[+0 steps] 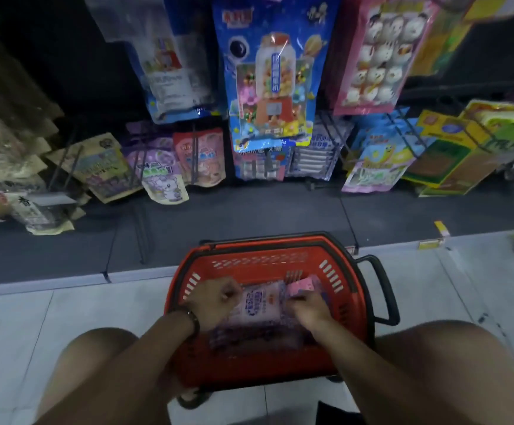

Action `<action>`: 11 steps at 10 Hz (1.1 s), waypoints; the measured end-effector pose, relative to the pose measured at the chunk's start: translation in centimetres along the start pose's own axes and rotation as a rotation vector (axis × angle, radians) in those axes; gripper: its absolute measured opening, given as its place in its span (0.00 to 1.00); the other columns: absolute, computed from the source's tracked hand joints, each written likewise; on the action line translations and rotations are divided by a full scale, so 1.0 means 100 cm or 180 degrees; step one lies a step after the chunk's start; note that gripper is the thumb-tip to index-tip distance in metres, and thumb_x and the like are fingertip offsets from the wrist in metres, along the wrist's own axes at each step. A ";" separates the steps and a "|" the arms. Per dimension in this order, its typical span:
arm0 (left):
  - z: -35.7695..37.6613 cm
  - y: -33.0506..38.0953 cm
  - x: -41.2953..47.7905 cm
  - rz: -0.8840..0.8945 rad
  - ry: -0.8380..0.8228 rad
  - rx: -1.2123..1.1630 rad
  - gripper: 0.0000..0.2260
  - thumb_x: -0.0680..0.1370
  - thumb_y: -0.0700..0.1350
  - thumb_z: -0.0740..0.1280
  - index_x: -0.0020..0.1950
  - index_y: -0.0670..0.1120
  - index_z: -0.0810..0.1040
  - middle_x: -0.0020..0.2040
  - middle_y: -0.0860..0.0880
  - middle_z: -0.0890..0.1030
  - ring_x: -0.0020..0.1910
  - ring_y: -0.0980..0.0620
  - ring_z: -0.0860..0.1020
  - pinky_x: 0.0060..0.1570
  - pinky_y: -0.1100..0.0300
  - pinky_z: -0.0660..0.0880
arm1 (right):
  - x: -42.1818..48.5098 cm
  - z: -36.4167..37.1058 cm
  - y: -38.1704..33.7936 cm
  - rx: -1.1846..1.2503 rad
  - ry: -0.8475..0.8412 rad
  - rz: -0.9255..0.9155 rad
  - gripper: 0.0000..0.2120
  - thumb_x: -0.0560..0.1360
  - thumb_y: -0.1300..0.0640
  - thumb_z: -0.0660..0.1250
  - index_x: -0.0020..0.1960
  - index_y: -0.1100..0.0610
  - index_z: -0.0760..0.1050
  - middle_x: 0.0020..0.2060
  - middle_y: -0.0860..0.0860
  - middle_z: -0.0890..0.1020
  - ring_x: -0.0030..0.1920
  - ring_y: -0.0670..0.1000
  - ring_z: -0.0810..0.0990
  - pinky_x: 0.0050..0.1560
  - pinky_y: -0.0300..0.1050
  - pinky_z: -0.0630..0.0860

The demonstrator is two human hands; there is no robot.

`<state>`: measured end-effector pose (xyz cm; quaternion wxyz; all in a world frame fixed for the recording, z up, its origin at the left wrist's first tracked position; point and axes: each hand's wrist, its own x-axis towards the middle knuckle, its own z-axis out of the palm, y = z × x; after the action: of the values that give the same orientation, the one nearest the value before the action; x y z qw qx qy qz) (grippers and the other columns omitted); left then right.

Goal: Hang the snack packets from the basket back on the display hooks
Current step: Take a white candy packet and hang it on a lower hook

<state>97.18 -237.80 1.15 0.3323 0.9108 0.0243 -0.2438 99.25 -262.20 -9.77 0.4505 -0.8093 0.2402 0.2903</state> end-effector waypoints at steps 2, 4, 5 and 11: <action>0.027 -0.022 0.024 0.0152 -0.0561 0.0661 0.08 0.82 0.51 0.66 0.58 0.51 0.80 0.57 0.51 0.83 0.55 0.49 0.81 0.50 0.60 0.74 | 0.023 0.023 0.031 -0.0161 -0.0124 0.0493 0.20 0.83 0.51 0.68 0.70 0.62 0.78 0.64 0.62 0.83 0.64 0.62 0.83 0.57 0.50 0.79; 0.034 -0.033 0.055 0.0000 -0.0960 0.0629 0.11 0.82 0.48 0.67 0.63 0.50 0.79 0.62 0.47 0.81 0.58 0.47 0.80 0.54 0.62 0.72 | 0.042 0.052 0.028 0.0327 -0.0363 0.1130 0.17 0.80 0.54 0.71 0.65 0.64 0.81 0.57 0.60 0.87 0.50 0.58 0.88 0.40 0.43 0.81; 0.036 -0.039 0.064 -0.0162 -0.1101 0.0580 0.11 0.83 0.50 0.63 0.65 0.51 0.76 0.64 0.45 0.77 0.56 0.46 0.80 0.54 0.58 0.75 | 0.055 0.068 0.026 0.0638 -0.0209 0.1302 0.17 0.80 0.57 0.72 0.66 0.64 0.80 0.45 0.56 0.84 0.40 0.53 0.85 0.35 0.41 0.80; 0.040 -0.053 0.072 -0.0468 -0.1202 0.0535 0.17 0.84 0.46 0.59 0.73 0.54 0.70 0.67 0.45 0.78 0.54 0.47 0.79 0.51 0.55 0.75 | 0.055 0.096 0.011 0.1577 -0.0294 0.1037 0.17 0.83 0.69 0.59 0.70 0.63 0.74 0.61 0.67 0.82 0.59 0.68 0.83 0.61 0.69 0.82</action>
<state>100.67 -236.97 -7.93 0.2352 0.8693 0.0075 -0.4348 100.08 -255.05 -18.28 0.5922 -0.6115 0.4097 0.3279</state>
